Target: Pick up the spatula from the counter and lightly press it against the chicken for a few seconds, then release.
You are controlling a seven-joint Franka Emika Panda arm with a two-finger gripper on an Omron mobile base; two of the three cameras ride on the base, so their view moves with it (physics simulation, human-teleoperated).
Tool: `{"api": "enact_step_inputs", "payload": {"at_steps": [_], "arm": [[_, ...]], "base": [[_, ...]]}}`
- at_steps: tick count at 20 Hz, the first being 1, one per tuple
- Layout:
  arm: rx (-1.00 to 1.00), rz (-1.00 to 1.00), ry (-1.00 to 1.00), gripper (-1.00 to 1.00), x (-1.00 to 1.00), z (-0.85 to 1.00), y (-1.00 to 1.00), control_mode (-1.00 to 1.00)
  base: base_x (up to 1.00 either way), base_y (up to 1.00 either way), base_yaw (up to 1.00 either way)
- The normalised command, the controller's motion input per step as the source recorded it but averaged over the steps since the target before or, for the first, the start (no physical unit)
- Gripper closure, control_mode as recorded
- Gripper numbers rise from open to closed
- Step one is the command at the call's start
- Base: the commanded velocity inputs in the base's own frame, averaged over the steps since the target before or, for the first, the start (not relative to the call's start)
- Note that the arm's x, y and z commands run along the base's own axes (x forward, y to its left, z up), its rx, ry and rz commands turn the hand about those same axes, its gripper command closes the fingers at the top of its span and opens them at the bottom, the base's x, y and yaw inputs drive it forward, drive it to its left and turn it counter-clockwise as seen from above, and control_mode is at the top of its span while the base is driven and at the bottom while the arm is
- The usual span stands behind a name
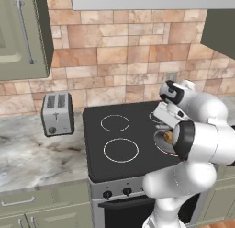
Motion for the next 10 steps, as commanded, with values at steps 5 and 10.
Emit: {"api": "enact_step_inputs", "payload": {"at_steps": [5,10], "arm": [[0.05,0.0,0.05,1.0,-0.14,-0.02,-0.03,-1.0],[0.02,0.0,0.12,1.0,-0.01,-0.1,0.0,-1.0]], "base": [[0.0,0.0,0.0],[0.0,0.0,0.0]]}}
